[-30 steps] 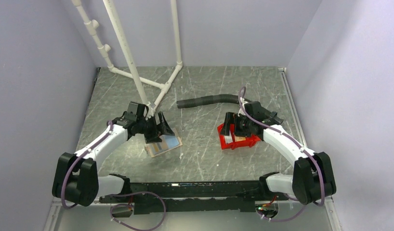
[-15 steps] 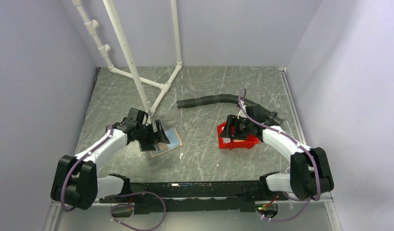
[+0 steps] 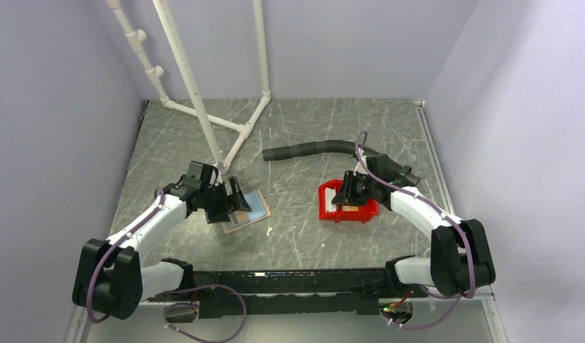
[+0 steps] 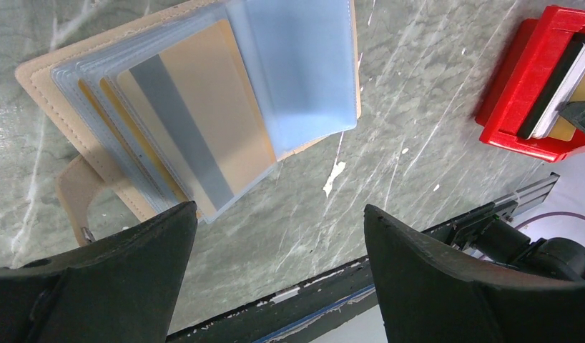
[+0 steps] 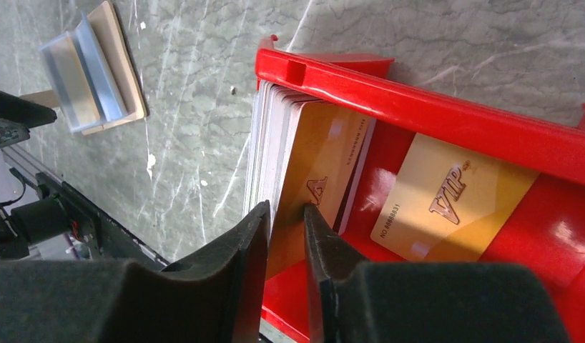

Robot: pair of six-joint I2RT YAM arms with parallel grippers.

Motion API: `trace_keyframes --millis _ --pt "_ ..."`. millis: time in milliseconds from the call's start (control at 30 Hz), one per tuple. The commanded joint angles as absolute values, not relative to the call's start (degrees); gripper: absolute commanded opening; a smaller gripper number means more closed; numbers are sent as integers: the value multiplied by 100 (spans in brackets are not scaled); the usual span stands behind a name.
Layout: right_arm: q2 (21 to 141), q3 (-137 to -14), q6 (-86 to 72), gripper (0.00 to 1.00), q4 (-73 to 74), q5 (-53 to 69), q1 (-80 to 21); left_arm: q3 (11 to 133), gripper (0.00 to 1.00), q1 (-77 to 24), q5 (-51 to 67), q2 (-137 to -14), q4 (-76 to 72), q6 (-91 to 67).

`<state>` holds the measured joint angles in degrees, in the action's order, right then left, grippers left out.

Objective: Put the credit cards into the card holder
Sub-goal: Pick up the credit card from the storage box.

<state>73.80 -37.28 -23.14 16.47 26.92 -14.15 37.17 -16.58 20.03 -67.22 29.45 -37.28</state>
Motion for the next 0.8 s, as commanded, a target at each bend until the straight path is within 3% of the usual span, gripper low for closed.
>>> trace_keyframes --millis 0,300,567,767 --pt "7170 -3864 -2290 23 1609 2725 -1397 3777 92 -1634 2003 -6608 2896 -3776" --pt "6830 -4087 -2244 5 2030 2499 -1386 3760 93 -1633 1879 -6564 2910 -3767" --pt "6385 -4629 -1996 0 2815 1541 -1404 3845 93 -1635 1282 -6489 3290 -3805" --pt "6445 -5414 -2410 0 2620 1762 -1818 3867 90 -1635 776 -6637 3514 -3935"
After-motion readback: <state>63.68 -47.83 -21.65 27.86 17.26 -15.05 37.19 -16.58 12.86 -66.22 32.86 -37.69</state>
